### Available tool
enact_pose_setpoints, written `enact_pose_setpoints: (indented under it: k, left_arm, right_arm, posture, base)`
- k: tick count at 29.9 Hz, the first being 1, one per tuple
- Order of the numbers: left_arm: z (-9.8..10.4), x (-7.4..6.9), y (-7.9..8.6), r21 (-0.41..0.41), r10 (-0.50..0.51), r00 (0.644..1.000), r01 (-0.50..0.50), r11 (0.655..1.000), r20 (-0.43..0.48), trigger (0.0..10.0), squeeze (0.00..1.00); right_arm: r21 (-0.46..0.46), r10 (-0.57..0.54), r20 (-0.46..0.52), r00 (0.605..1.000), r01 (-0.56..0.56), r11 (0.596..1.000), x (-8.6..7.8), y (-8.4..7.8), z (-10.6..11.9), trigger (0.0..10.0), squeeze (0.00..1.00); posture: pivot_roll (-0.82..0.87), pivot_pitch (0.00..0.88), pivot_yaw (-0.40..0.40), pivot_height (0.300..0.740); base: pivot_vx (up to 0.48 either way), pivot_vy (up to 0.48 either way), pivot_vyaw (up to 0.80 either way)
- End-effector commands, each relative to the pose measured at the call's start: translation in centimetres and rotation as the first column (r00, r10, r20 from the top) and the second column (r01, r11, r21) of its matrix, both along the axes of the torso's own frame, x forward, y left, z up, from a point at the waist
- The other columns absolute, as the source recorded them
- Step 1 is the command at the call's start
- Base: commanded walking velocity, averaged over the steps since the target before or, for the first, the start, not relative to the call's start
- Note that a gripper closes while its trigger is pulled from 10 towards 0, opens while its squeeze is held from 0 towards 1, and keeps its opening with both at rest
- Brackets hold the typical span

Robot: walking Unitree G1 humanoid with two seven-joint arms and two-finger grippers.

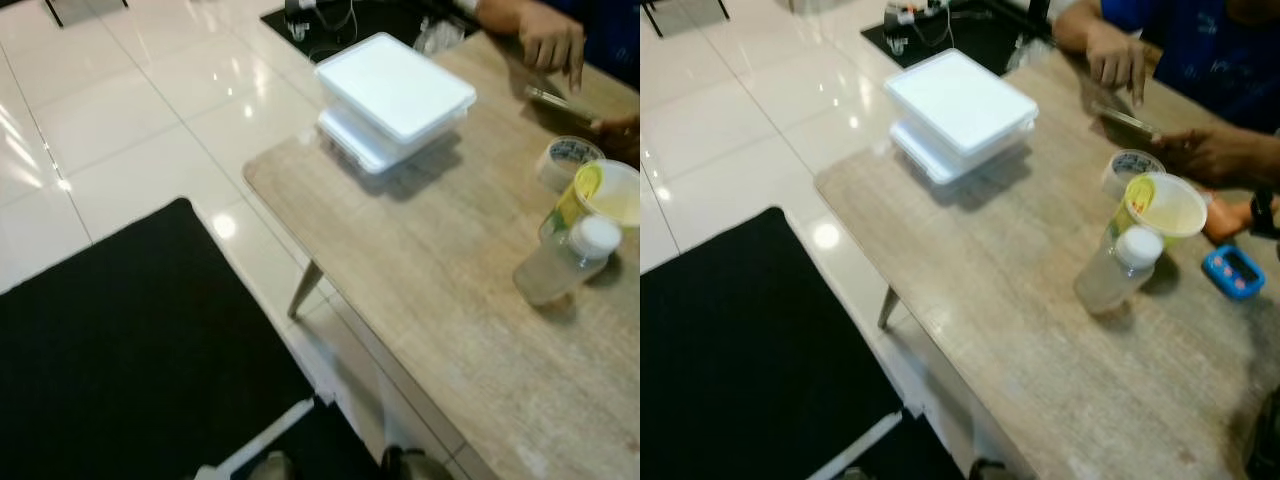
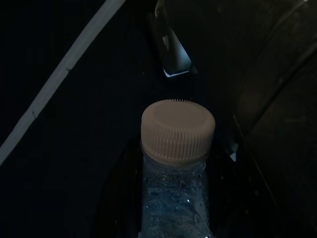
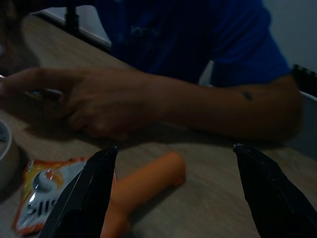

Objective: Restocking fridge

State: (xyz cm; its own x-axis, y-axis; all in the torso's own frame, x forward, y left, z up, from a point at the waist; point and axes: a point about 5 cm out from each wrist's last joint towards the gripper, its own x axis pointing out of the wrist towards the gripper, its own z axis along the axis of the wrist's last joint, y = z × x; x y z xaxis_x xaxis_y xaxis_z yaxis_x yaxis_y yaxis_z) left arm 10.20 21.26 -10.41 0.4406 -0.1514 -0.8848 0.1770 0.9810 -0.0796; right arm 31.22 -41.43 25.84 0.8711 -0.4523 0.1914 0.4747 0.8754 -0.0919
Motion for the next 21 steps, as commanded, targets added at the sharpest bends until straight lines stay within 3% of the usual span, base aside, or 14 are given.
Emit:
enact_pose_setpoints:
  k: [1,12,17,21]
  left_arm:
    - [-0.49,-1.43,-0.65,-0.021,0.005,0.999,-0.006,1.0,-0.047,10.0,0.0]
    - [-0.41,-1.15,-0.76,-0.037,0.003,0.999,-0.005,0.999,-0.037,10.0,0.0]
    - [-0.44,-1.21,-0.85,-0.038,-0.004,0.999,0.002,0.999,-0.04,10.0,0.0]
    - [-0.43,-1.1,-0.84,-0.038,0.023,0.999,-0.024,0.999,-0.034,10.0,0.0]
  right_arm:
    - [0.0,-0.003,-0.021,1.0,0.003,1.0,-0.08,-0.01,-0.66,10.0,0.0]
    - [-0.013,0.041,0.004,0.999,-0.041,0.999,0.1,0.37,-0.44,10.0,0.0]
    - [-0.046,0.046,-0.025,0.999,-0.047,0.998,0.14,0.4,-0.33,10.0,0.0]
    - [-0.07,0.051,-0.044,0.998,-0.054,0.996,0.18,0.43,-0.19,10.0,0.0]
  posture:
    - [-0.05,0.291,0.005,0.74]
    - [-0.05,0.29,0.008,0.74]
    - [-0.05,0.289,0.005,0.74]
    - [-0.05,0.288,0.005,0.74]
  base:
    - [0.0,0.0,0.0]
    - [0.0,0.0,0.0]
    - [0.0,-0.457,0.0]
    - [0.0,0.0,0.0]
